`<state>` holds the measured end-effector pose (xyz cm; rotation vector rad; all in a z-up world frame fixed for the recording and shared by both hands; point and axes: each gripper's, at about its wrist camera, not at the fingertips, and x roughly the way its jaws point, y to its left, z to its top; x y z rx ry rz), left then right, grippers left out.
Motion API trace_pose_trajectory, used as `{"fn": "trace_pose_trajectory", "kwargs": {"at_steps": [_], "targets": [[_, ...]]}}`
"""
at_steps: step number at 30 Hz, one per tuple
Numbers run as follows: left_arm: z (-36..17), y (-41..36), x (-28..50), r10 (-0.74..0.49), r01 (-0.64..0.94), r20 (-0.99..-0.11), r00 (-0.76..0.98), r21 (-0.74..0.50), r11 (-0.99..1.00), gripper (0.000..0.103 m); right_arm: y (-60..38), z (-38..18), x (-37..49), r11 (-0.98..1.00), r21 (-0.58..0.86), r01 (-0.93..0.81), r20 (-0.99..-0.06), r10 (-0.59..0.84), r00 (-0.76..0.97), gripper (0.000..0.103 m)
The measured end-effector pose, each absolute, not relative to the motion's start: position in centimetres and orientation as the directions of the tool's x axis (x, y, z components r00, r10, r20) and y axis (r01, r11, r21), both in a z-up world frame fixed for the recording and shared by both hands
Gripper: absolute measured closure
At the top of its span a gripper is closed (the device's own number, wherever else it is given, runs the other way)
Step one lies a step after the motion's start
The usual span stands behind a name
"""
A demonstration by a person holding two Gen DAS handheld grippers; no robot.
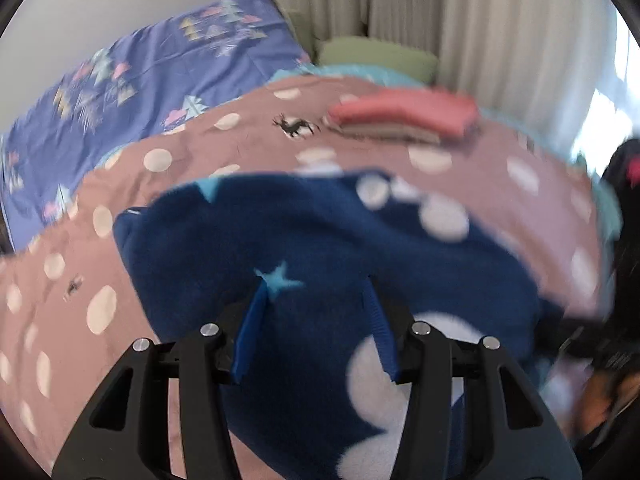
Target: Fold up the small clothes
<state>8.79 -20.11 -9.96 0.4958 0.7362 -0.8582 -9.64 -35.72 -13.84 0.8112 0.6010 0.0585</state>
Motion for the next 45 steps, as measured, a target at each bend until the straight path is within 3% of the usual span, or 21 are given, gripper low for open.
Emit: {"fn": "trace_pose_trajectory", "kwargs": {"at_steps": [2, 7, 12, 19, 25, 32, 35, 37, 39, 42, 45], "targets": [[-10.9, -20.4, 7.9, -0.476, 0.818, -0.737, 0.480, 0.179, 0.547, 0.054, -35.0, -13.2, -9.5, 0.741, 0.643, 0.194, -0.516, 0.232, 0.825, 0.074], [-12.4, -20.6, 8.4, -0.461, 0.817, -0.745, 0.483, 0.193, 0.543, 0.053, -33.6, -11.7, -9.5, 0.819, 0.536, 0.205, -0.553, 0.157, 0.818, 0.074], [-13.3, -20.6, 9.1, -0.474, 0.820, -0.749, 0.463, 0.158, 0.551, 0.052, -33.4, -11.7, -9.3, 0.831, 0.518, 0.203, -0.559, 0.148, 0.816, 0.073], [-14.0, -21.3, 8.7, -0.457, 0.815, -0.743, 0.489, 0.203, 0.543, 0.052, -33.5, -11.9, -9.5, 0.833, 0.511, 0.211, -0.570, 0.145, 0.808, 0.072], [-14.1, -21.1, 8.6, -0.459, 0.811, -0.738, 0.495, 0.201, 0.550, 0.052, -33.9, -11.1, -10.5, 0.841, 0.491, 0.227, -0.574, 0.116, 0.810, 0.059], [-14.2, -21.2, 8.4, -0.459, 0.803, -0.733, 0.502, 0.198, 0.562, 0.052, -34.1, -7.0, -11.1, 0.861, 0.491, 0.130, -0.473, 0.139, 0.870, 0.064], [-14.1, -21.1, 8.4, -0.460, 0.799, -0.728, 0.508, 0.199, 0.568, 0.052, -32.6, -6.9, -9.7, 0.891, 0.445, 0.090, -0.487, 0.156, 0.859, 0.065], [-13.9, -20.9, 8.2, -0.466, 0.792, -0.716, 0.520, 0.201, 0.576, 0.051, -32.1, -8.3, -8.4, 0.901, 0.419, 0.109, -0.545, 0.153, 0.824, 0.065], [-13.1, -20.4, 7.7, -0.466, 0.772, -0.687, 0.557, 0.223, 0.595, 0.042, -32.2, -10.5, -7.1, 0.907, 0.380, 0.182, -0.620, 0.104, 0.778, 0.064], [-10.6, -19.0, 6.2, -0.468, 0.738, -0.642, 0.607, 0.237, 0.632, 0.024, -33.4, -11.9, -6.9, 0.864, 0.459, 0.206, -0.622, 0.147, 0.769, 0.063], [-8.1, -16.3, 3.0, -0.544, 0.745, -0.555, 0.630, 0.231, 0.626, 0.011, -33.5, -11.7, -6.7, 0.868, 0.456, 0.198, -0.623, 0.153, 0.767, 0.063]]}}
